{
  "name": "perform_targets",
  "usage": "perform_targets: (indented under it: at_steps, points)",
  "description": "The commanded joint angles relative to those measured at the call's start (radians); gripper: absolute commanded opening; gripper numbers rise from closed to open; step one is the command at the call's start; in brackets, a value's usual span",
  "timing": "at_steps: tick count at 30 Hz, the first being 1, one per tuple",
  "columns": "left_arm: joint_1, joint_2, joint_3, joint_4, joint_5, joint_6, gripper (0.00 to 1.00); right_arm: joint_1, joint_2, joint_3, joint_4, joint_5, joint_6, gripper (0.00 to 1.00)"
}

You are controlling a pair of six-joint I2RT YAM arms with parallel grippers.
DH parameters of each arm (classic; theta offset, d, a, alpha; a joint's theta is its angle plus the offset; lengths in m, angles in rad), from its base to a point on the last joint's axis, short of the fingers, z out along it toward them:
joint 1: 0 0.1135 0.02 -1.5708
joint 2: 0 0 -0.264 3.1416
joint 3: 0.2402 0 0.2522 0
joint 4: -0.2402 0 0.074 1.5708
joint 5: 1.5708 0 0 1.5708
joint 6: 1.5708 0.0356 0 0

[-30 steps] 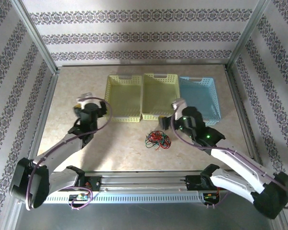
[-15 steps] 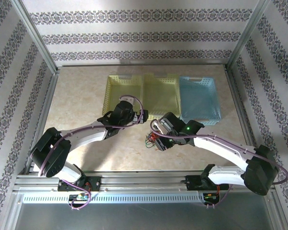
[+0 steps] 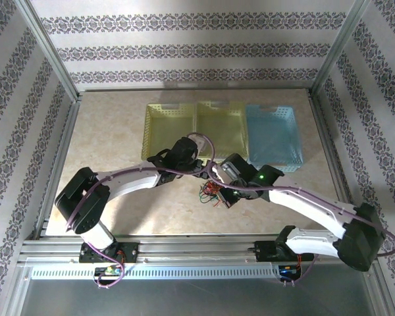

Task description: Untangle the cables

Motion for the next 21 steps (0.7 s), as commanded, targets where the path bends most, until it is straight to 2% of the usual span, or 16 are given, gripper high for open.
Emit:
perform_targets:
  at_steps: [1, 5, 9, 21]
  points:
    - [-0.044, 0.065, 0.064, -0.124, 0.117, 0.086, 0.99, -0.007, -0.114, 0.048, -0.003, -0.021, -0.013, 0.00]
    - [-0.062, 0.142, 0.138, -0.216, 0.167, 0.130, 0.99, -0.057, -0.234, 0.082, 0.024, -0.043, -0.009, 0.00]
    - [-0.072, 0.168, 0.156, -0.258, 0.154, 0.155, 0.99, -0.098, -0.314, 0.134, 0.051, -0.062, -0.004, 0.00]
    - [-0.073, 0.057, 0.106, -0.251, 0.016, 0.216, 0.99, -0.118, -0.314, 0.221, 0.125, -0.077, 0.011, 0.00]
